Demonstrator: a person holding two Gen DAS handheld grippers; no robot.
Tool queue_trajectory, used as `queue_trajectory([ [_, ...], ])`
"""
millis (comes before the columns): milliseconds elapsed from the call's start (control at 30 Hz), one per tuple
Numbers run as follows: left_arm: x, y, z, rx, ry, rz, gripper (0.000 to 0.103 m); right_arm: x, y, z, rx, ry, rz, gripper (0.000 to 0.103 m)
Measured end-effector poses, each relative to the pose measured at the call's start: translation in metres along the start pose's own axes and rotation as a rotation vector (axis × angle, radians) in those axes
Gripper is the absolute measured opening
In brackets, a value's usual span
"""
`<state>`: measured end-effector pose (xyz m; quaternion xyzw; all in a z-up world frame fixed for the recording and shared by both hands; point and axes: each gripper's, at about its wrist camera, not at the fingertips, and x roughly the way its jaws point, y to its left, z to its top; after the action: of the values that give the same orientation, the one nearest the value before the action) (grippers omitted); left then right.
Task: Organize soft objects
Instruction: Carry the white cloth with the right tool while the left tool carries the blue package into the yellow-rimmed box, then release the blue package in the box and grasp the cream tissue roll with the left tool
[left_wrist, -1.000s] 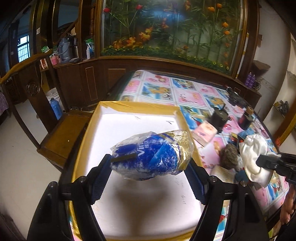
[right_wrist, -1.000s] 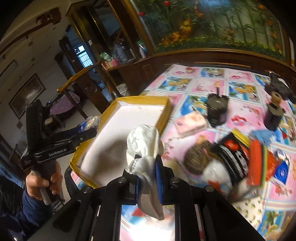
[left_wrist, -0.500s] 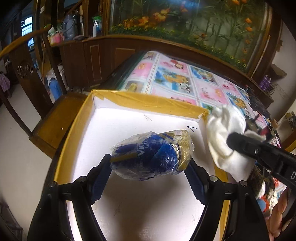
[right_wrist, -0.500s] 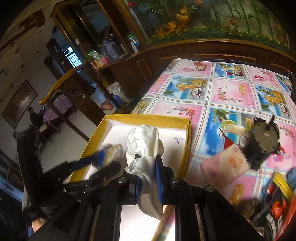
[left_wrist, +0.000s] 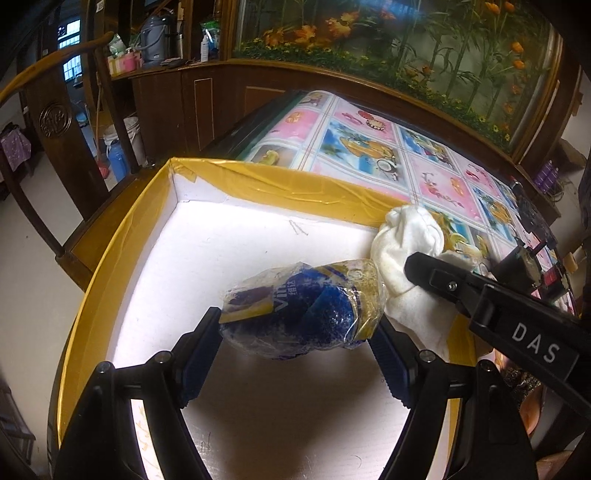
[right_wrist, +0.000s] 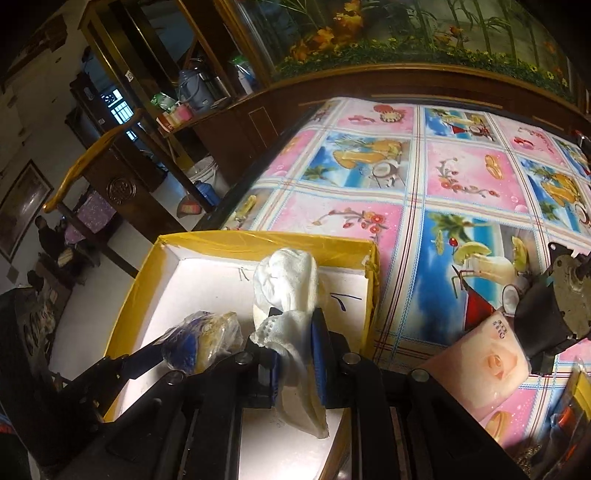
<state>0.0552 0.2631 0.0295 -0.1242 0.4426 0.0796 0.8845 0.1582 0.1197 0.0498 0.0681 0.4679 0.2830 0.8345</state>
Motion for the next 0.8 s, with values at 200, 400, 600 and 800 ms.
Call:
queue_trajectory([
  [200,-0.006,0.005,0.001,-0.02,-0.043,0.018,0.08,-0.001,-0.004,-0.003,0.02,-0.024,0.004,0.018],
  [400,-0.004,0.002,0.001,-0.005,-0.037,-0.018,0.088,-0.006,0.002,-0.006,0.007,-0.033,-0.006,0.027],
  [600,-0.007,0.018,0.0,-0.076,-0.053,-0.055,0.088,-0.018,0.005,-0.008,0.011,-0.046,0.004,0.034],
  [800,-0.017,0.021,-0.001,-0.093,-0.09,-0.101,0.088,-0.055,0.003,-0.014,0.025,-0.085,0.034,0.036],
])
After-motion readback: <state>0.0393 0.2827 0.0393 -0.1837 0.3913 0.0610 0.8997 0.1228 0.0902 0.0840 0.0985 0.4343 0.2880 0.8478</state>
